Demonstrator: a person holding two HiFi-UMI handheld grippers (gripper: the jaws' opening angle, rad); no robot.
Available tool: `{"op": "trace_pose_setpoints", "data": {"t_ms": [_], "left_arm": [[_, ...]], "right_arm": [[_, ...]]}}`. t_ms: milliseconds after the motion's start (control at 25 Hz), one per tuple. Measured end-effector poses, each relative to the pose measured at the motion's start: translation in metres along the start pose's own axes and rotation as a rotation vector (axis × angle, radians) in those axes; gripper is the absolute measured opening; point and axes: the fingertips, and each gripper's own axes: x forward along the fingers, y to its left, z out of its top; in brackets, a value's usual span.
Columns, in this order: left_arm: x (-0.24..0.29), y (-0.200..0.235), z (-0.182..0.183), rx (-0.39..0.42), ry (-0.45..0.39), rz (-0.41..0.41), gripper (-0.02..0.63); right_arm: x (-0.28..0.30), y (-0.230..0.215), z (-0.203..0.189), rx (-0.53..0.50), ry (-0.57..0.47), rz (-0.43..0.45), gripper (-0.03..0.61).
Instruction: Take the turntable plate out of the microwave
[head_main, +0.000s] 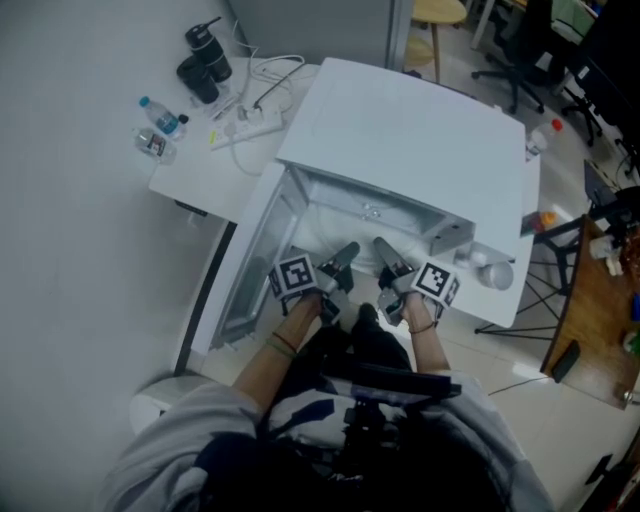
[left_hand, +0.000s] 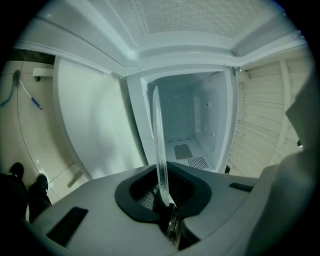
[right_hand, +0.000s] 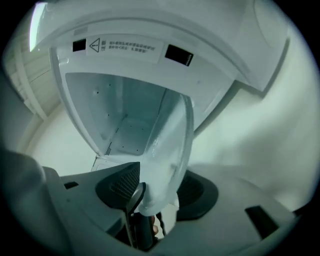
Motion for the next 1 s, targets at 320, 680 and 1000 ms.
{"op": "trace_pose_setpoints", "data": {"t_ms": [320,680,1000], "left_arm": [[-0.017,-0.007,-0.027,-0.009,0.031,-0.079,0.025],[-0.016,0.008,-0.001,-0.009,-0.06,-0.03,0.036],[-0.005,0.002,0.032,0.056,-0.091,-0.058,0.038]], "right_arm": [[0.009,0.001,0.005,0.021,-0.049,-0.037,0.051],[0.001,-0.011,-0.004,0.029,-0.065,0.001,0.044],[-0.003,0.005,-0.002,-0.062,-0.074,-0.015,0.049]]}}
